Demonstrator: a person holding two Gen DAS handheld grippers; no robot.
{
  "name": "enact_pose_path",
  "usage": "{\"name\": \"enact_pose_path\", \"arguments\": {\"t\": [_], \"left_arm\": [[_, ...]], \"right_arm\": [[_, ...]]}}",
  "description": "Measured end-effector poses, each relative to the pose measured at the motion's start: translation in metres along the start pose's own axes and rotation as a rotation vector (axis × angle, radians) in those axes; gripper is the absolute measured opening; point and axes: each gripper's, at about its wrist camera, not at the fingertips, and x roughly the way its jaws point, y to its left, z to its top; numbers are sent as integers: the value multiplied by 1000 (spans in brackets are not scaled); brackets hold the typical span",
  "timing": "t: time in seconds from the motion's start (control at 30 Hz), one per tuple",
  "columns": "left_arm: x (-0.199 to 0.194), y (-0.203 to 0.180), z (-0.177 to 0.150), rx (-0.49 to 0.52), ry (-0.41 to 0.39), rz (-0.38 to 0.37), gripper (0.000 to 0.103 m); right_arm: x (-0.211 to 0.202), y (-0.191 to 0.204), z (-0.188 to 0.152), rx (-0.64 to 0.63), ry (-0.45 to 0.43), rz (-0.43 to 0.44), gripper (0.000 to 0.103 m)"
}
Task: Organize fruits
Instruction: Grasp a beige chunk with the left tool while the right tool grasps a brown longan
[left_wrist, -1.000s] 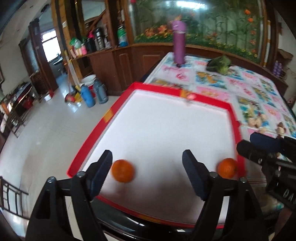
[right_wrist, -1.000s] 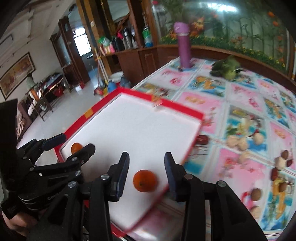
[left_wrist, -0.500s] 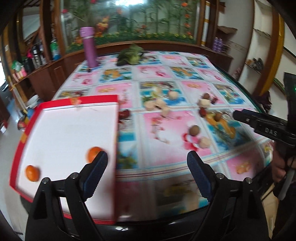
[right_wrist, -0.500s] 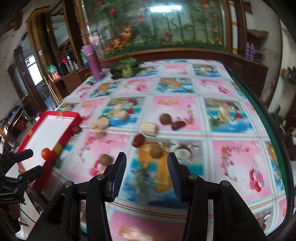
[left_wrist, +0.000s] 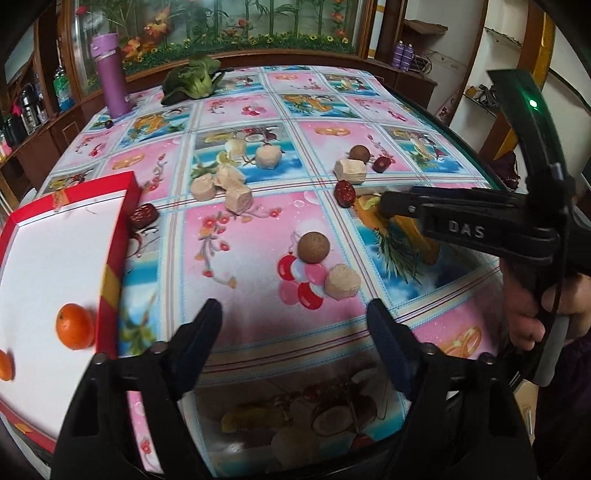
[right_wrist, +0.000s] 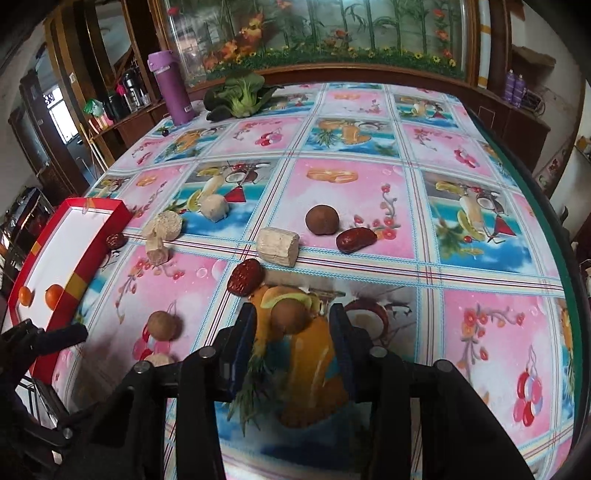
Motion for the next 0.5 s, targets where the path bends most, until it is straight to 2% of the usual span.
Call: {"name": "enact_pose_path", "arguments": {"t": [0.07,0.17,0.27,0.3,0.43,0.5], "left_arm": [[6,-3,2,4,14,-19,70],[15,-10,5,14,33,-46,59],[23,-15,9,19,42,-50,57],[26,-16,10,16,46,-49,51],[31,-19,13,31,26,-29,44],[31,-18,14,27,20,-32,34]], "right_arm": [[5,1,1,0,18,4,28],[13,1,2,5,41,4,20],[12,-1,1,9,27,5,20],[12,-1,1,11,25,9,20],[11,-4,0,19,17,24,20],[10,-4,0,23,12,27,20]]}}
